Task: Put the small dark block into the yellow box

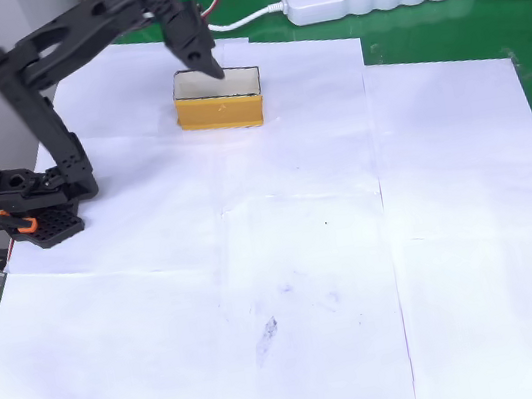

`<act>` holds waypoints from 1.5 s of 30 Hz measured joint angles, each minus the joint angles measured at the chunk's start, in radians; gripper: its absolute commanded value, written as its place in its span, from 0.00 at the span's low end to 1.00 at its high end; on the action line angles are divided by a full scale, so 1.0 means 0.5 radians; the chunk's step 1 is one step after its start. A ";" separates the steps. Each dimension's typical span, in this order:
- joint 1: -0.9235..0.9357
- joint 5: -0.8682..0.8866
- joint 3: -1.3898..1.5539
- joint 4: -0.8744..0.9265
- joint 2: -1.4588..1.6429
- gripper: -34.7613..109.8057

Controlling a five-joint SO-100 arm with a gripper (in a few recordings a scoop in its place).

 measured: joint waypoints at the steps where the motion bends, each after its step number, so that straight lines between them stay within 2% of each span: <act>1: 0.037 -0.012 -0.052 -0.006 -0.083 0.31; 3: 0.086 -0.009 -0.114 -0.003 -0.236 0.26; 10: 0.209 0.018 -0.331 0.003 -0.703 0.24; 19: 0.512 -0.258 -1.328 -0.120 -1.316 0.24; 30: 0.558 -0.408 -2.310 -0.221 -1.979 0.24; 39: 0.595 -0.411 -2.761 -0.212 -2.240 0.24; 45: 0.549 -0.402 -2.795 0.031 -2.381 0.24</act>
